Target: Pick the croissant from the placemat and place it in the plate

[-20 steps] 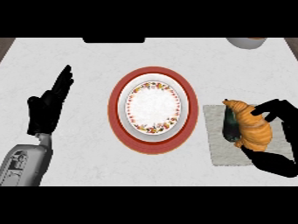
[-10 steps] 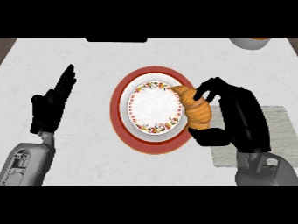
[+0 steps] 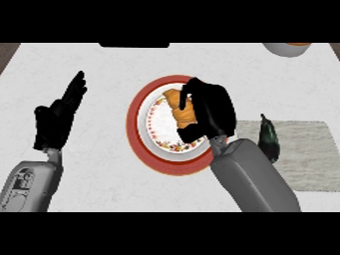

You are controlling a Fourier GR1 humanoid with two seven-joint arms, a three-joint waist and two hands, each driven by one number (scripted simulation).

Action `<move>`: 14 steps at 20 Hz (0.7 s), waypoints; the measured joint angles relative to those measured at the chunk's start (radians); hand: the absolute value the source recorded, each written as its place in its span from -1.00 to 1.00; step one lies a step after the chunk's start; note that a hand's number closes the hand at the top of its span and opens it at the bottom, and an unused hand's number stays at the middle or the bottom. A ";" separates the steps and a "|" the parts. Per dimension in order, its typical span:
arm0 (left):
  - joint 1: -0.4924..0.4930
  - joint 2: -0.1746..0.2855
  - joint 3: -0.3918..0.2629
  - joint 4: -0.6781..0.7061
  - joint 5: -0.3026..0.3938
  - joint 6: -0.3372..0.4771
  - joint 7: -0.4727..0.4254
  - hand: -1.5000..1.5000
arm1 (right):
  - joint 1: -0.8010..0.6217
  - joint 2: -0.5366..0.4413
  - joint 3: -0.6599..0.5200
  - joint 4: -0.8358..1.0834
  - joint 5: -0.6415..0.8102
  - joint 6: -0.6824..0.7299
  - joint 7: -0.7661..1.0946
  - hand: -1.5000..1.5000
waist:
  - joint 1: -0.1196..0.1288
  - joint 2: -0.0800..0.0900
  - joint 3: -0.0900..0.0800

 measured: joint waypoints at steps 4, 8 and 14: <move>-0.003 0.003 0.005 0.007 -0.001 -0.009 -0.006 0.00 | -0.083 0.009 0.034 0.188 -0.034 -0.065 0.047 -1.00 | 0.007 0.002 0.000; -0.030 -0.012 0.000 0.033 -0.011 -0.004 -0.007 0.00 | -0.149 0.012 0.069 0.342 -0.177 -0.160 0.062 -1.00 | 0.014 0.004 0.001; -0.022 -0.029 -0.016 0.009 -0.025 0.000 -0.007 0.00 | -0.216 0.014 0.142 0.535 -0.392 -0.330 -0.026 -1.00 | 0.028 0.007 0.001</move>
